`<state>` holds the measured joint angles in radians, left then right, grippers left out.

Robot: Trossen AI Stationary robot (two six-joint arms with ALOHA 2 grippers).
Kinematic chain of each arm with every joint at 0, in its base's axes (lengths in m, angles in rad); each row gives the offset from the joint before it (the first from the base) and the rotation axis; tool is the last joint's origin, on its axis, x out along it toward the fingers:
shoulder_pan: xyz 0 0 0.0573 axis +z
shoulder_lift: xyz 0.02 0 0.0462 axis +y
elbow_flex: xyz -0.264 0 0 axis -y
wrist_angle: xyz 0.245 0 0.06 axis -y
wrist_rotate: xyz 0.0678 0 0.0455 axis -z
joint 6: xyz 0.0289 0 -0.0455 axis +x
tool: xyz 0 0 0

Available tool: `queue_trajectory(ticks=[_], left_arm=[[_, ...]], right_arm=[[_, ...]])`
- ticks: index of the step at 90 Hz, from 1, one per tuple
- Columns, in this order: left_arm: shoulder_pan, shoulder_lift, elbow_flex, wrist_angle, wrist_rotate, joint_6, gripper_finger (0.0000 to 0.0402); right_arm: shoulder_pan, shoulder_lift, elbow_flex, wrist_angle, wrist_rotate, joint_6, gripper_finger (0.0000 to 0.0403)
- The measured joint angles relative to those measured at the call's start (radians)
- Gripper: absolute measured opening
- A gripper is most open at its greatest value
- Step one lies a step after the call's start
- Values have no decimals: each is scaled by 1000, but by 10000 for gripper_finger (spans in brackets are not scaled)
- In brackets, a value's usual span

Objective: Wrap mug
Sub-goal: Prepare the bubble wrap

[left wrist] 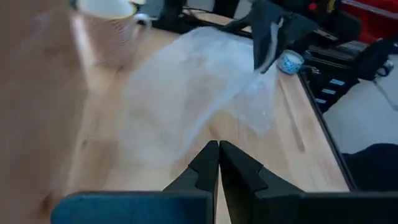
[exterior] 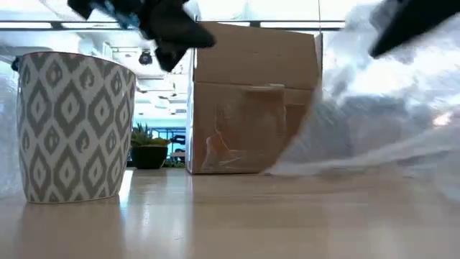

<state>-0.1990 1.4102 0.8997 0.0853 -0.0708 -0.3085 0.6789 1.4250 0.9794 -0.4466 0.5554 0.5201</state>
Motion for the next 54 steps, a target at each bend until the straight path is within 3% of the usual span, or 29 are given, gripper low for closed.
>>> queue_trajectory(ticks=[9,22,34,54], left_arm=[[-13,95,90,-2,2,27,0],[-16,226,200,-8,11,43,0],[-16,320,295,-22,105,80,7],[-16,392,434,-170,142,143,86]], right_arm=[[-6,0,0,91,-5,-120,3],[-19,0,9,100,-6,-166,1],[-31,0,13,100,-5,-182,0],[-35,-1,14,92,-5,-194,0]])
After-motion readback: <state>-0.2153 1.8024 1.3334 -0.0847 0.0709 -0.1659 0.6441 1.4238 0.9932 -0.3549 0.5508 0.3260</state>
